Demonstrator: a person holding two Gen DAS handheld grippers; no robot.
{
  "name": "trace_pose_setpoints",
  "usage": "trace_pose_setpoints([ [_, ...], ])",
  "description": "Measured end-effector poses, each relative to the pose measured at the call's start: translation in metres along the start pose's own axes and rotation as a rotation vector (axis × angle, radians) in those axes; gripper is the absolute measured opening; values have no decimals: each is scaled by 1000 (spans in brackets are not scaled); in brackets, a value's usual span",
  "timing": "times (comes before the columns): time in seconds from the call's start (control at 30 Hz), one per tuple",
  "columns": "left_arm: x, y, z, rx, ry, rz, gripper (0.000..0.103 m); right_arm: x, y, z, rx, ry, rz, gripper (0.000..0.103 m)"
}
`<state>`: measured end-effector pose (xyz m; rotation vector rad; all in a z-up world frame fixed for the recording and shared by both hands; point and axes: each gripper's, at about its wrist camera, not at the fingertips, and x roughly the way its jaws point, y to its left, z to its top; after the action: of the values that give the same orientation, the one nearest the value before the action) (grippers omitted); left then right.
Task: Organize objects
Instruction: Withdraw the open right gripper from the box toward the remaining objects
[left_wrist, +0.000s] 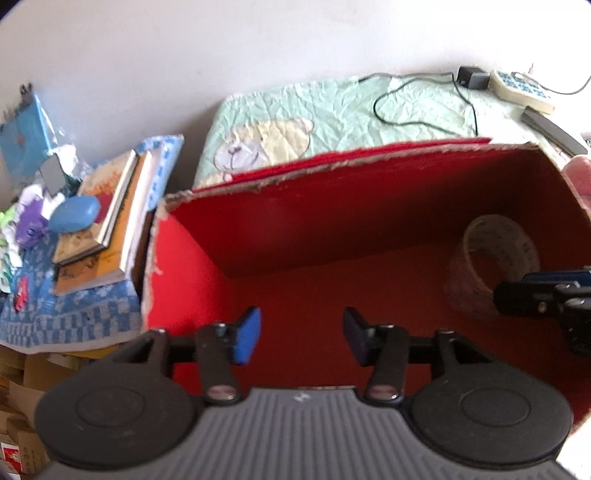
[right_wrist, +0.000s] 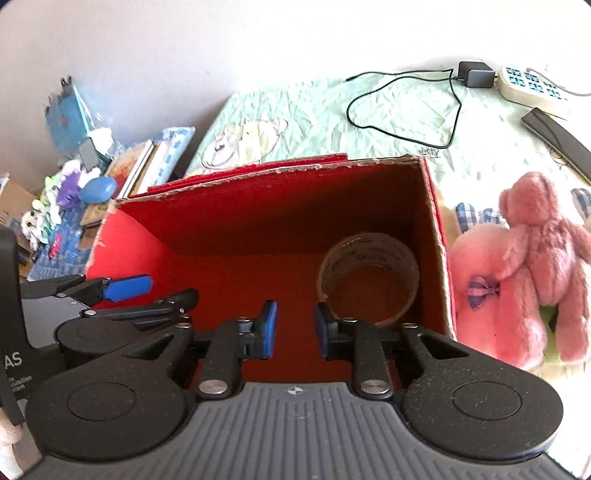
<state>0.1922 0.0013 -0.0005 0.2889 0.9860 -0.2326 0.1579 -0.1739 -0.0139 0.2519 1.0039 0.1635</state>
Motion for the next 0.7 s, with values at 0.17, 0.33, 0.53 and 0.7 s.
trace_pose_setpoints([
  [0.17, -27, -7, -3, -15, -38, 30, 69, -21, -5, -12, -6, -49, 21, 32],
  [0.33, -55, -19, -10, -32, -65, 61, 76, -45, -5, -27, -27, -121, 39, 35],
  [0.53, -89, -37, -20, -50, -97, 100, 83, -71, -11, -40, -69, -167, 71, 45],
  [0.7, -110, -55, -29, -60, -107, 129, 85, -87, -18, -52, -89, -165, 105, 45],
])
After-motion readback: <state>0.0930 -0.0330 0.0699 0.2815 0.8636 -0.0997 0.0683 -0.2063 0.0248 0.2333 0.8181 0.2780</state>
